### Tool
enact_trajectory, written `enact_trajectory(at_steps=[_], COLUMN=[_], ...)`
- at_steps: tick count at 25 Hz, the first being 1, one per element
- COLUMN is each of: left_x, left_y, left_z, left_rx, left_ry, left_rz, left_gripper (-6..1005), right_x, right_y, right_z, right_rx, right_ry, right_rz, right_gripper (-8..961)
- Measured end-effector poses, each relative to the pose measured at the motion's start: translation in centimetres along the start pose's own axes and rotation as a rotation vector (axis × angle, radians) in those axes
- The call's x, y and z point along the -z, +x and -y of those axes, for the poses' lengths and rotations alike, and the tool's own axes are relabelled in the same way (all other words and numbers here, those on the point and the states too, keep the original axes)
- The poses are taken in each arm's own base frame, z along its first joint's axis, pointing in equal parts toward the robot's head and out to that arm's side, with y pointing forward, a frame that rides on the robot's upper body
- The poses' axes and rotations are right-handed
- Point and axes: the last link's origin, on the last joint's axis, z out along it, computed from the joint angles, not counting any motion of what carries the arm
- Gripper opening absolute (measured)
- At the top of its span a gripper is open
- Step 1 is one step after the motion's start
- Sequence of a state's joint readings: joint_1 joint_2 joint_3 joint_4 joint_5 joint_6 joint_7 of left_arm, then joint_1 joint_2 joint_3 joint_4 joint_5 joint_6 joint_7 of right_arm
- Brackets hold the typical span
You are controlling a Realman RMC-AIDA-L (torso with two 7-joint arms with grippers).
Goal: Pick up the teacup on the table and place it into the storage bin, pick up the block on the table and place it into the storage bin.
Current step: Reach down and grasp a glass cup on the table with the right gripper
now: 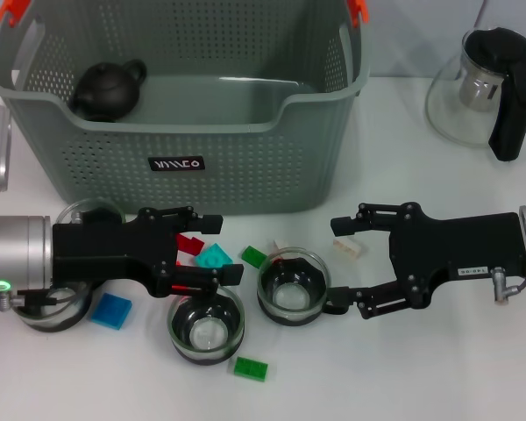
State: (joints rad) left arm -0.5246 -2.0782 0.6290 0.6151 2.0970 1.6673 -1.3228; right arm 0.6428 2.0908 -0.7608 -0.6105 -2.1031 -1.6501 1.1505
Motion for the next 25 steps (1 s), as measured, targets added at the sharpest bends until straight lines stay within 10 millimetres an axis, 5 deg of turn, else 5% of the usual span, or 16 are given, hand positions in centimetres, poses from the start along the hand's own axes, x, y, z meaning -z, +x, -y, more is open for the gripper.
enact_trajectory(at_steps=[25], left_x=[0.6], left_y=[-0.1], left_z=[0.1], left_rx=[-0.001], left_ry=[0.000], left_rz=[0.005], left_gripper=[876], right_x=[-1.1], right_y=[-1.0], right_z=[0.2], right_rx=[0.013], right_ry=[-0.064], right_rz=[-0.044], right_gripper=[942])
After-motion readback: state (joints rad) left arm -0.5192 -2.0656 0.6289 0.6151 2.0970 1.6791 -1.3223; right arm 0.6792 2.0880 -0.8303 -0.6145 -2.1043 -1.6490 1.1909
